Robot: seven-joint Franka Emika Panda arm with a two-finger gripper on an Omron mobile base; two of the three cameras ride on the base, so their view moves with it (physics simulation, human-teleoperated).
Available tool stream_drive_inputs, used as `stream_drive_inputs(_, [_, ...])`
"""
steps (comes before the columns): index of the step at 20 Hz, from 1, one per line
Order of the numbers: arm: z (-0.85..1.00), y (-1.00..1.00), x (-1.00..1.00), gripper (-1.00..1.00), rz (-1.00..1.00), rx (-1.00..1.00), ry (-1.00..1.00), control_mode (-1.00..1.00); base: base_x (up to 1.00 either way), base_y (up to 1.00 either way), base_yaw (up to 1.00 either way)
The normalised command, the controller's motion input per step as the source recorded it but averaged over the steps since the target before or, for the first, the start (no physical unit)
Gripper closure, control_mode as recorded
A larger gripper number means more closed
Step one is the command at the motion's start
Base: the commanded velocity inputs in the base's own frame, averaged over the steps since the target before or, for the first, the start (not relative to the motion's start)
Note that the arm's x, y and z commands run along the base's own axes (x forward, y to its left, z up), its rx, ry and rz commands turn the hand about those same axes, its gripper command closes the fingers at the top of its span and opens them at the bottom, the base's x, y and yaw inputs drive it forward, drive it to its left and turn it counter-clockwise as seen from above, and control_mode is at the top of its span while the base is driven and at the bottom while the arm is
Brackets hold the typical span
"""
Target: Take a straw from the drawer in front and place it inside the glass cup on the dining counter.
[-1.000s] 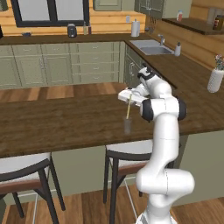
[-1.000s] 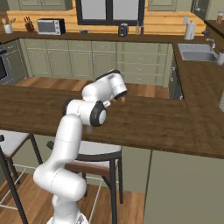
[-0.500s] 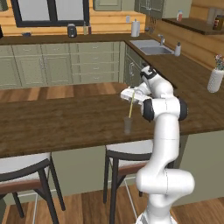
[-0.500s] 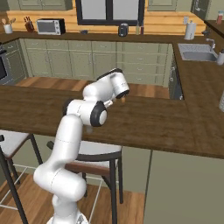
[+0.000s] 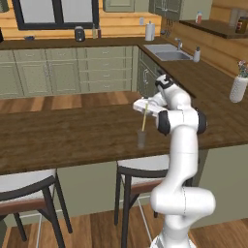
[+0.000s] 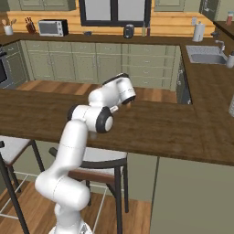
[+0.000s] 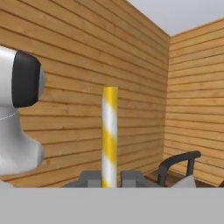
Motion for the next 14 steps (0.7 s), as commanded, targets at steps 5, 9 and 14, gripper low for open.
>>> stream_drive_inputs(5, [-0.23, 0.00, 0.22, 1.00, 0.00, 0.00, 0.08, -1.00, 0.00, 0.00, 0.00])
stream_drive_inputs(9, [-0.06, 0.00, 0.36, 1.00, 0.00, 0.00, 0.04, -1.00, 0.00, 0.00, 0.00])
stream_drive_inputs(14, [-0.08, 0.00, 0.28, 1.00, 0.00, 0.00, 0.06, -1.00, 0.00, 0.00, 0.00])
